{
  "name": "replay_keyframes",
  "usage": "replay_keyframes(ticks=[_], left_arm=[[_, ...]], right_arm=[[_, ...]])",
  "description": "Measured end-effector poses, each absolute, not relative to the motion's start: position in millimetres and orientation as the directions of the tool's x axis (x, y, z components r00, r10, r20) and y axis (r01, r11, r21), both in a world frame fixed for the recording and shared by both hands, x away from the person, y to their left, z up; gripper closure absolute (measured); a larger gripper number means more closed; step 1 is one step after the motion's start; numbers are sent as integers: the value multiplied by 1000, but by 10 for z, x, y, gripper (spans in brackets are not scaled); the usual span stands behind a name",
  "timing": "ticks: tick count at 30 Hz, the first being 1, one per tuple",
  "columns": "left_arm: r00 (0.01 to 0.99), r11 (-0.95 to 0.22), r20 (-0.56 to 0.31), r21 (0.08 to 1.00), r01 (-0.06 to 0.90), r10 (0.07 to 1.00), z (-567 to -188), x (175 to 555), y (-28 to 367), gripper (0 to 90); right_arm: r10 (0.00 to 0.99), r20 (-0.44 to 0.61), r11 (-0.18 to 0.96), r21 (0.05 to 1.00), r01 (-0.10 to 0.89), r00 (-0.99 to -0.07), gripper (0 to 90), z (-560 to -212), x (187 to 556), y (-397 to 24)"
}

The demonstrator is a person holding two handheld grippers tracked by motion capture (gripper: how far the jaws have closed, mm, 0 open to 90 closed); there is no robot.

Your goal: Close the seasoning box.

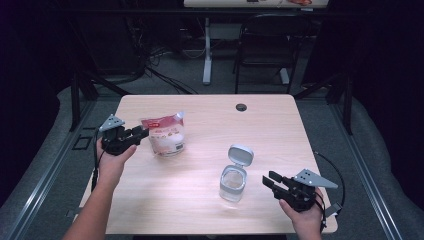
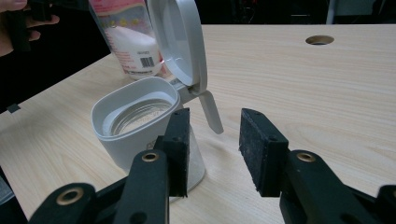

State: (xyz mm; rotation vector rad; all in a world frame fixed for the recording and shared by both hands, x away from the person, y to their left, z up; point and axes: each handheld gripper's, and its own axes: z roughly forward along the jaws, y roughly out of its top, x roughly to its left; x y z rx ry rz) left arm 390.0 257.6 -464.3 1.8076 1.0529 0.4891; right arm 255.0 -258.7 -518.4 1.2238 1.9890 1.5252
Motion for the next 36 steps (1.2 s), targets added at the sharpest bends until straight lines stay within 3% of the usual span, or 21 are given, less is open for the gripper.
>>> replay_keyframes(ticks=[10, 13, 22, 36], left_arm=[[556, -185, -102, 881, 436, 825, -4620, 3824, 2514, 726], [554, -180, -94, 889, 420, 827, -4623, 3831, 2500, 661], [560, -157, -117, 895, 417, 820, -4682, 3935, 2452, 666], [580, -213, -64, 893, 396, 812, -4662, 3843, 2363, 819]], right_arm=[[793, 219, 48, 908, 417, -568, 638, -5185, 2551, -2574], [793, 222, 44, 908, 416, -567, 636, -5185, 2552, -2575], [793, 222, 44, 908, 417, -567, 635, -5194, 2558, -2582], [792, 221, 45, 908, 416, -569, 635, -5198, 2559, -2577]])
